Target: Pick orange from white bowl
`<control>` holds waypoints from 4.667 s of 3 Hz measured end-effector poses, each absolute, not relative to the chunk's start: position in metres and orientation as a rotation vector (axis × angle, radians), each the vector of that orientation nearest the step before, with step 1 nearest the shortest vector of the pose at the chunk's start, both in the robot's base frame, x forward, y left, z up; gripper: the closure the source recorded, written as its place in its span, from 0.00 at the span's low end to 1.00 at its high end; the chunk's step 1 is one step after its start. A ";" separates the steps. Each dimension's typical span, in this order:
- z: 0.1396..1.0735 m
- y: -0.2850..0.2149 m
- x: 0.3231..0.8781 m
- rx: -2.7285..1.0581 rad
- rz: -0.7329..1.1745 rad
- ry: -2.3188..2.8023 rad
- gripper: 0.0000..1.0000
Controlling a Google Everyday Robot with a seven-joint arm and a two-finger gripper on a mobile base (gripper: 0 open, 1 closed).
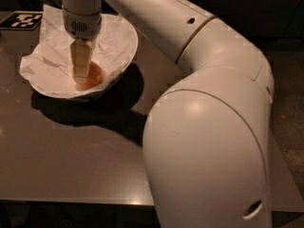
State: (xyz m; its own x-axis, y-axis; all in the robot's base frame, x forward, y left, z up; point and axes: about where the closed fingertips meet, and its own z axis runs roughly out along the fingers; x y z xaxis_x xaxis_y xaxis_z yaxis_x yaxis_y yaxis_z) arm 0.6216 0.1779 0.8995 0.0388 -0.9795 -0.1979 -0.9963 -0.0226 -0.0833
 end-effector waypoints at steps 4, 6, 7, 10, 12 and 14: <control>0.869 0.193 0.626 -2.172 0.158 2.079 0.28; 0.858 0.189 0.630 -2.180 0.155 2.094 0.33; 0.850 0.182 0.632 -2.177 0.156 2.109 0.32; 0.853 0.177 0.631 -2.188 0.131 2.006 0.96; 0.931 0.162 0.596 -2.209 0.330 1.715 1.00; 0.987 0.107 0.532 -2.180 0.409 1.562 1.00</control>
Offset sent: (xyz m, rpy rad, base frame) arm -0.0114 -0.0054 -0.0214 -0.0919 0.1126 0.0083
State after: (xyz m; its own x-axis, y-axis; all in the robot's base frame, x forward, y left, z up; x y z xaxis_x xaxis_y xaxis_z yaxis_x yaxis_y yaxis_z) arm 0.5321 0.1070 0.9872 0.3235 -0.8206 -0.4711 -0.9462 -0.2764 -0.1682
